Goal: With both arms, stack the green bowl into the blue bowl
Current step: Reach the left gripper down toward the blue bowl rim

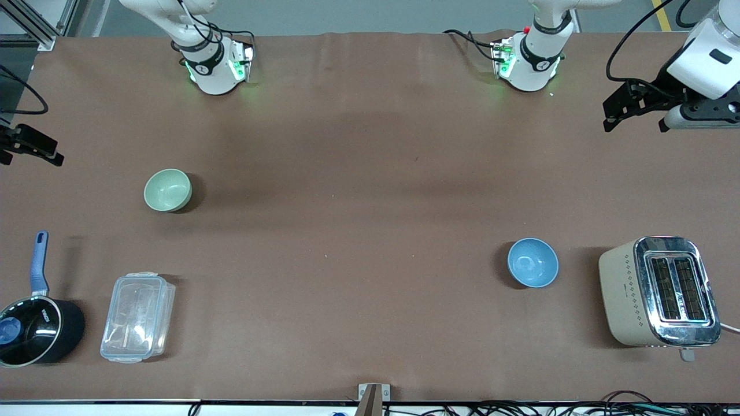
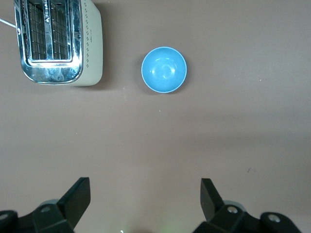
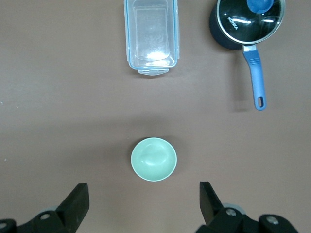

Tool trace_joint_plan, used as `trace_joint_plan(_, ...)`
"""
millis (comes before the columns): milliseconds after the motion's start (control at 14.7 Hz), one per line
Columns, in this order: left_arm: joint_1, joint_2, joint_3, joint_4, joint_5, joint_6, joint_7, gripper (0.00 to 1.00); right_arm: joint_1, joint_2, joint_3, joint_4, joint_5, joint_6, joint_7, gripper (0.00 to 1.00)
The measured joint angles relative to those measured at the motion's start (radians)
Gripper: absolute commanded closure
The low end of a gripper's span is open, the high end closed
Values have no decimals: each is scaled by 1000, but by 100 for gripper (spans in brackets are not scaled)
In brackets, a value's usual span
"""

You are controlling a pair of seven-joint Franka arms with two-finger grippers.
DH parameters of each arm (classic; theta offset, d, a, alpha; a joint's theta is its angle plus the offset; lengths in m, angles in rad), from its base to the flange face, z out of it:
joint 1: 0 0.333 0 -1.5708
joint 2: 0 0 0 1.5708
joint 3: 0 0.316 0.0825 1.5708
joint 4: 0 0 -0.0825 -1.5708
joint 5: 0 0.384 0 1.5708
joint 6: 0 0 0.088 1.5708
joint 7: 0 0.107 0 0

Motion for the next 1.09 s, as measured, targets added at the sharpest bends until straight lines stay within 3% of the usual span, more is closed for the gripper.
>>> trace_joint_plan(340,5,29,1,18,0,2,0,0,-2,0,0,6,23,3,-3,0)
trace_joint_plan(544,17,109,2,20,0,34,2,0,-2,0,1,7,22,2,-3,0)
trace_joint_plan(884,52,312,3,-63,14,299,7,0,-6,5,-1,-1,15,1,8,0)
trace_joint_plan(1088,62,439,4,-94,14,418,10,0,-17,8,-3,-62,12,29,11,0)
